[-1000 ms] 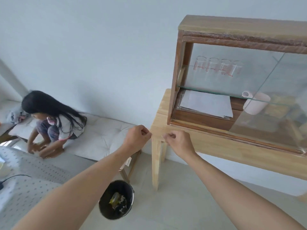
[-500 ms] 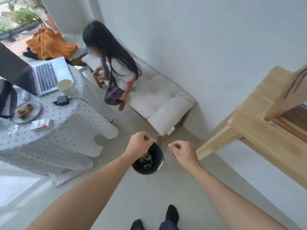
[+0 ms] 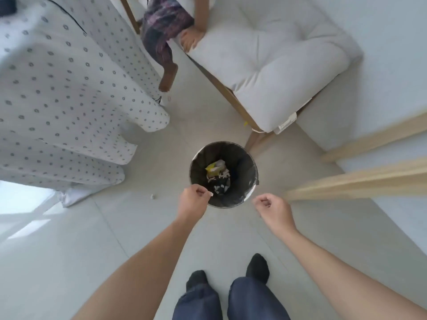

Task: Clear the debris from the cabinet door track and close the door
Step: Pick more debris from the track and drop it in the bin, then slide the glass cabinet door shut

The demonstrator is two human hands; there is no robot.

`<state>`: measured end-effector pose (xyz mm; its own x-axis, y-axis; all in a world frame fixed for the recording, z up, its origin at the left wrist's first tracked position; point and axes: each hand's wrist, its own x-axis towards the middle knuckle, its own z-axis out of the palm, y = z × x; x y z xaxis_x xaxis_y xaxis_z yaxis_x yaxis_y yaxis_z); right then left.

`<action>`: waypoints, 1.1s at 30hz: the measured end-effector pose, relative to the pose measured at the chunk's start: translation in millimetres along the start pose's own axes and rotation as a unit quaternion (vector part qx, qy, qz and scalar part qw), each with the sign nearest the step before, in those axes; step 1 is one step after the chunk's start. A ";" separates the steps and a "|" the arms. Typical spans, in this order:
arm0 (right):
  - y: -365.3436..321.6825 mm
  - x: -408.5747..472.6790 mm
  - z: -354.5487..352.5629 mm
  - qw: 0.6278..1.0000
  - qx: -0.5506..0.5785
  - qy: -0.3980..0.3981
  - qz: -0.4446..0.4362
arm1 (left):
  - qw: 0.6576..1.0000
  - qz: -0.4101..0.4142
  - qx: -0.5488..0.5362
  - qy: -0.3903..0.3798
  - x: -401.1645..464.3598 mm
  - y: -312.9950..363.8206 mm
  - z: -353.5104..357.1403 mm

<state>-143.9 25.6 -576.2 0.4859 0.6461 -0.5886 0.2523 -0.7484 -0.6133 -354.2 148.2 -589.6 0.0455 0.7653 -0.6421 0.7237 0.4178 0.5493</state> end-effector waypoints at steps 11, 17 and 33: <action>39.3 -25.1 -8.9 0.996 0.023 0.020 0.084 | 0.997 -0.007 0.022 -0.068 -1.5 9.3 6.1; -19.7 -67.4 -66.5 0.995 0.059 0.048 0.069 | 0.988 0.036 0.112 -0.101 -49.5 57.3 -44.2; -216.1 -298.9 -325.2 0.938 0.215 0.265 -0.061 | 0.915 0.341 0.203 -0.069 -300.6 371.1 -179.9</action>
<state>-71.5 -54.4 -96.5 0.8518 0.4726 -0.2261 0.0274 -0.4711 -0.8817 -223.2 161.3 -96.5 0.6489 0.6990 -0.3006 0.6893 -0.3727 0.6212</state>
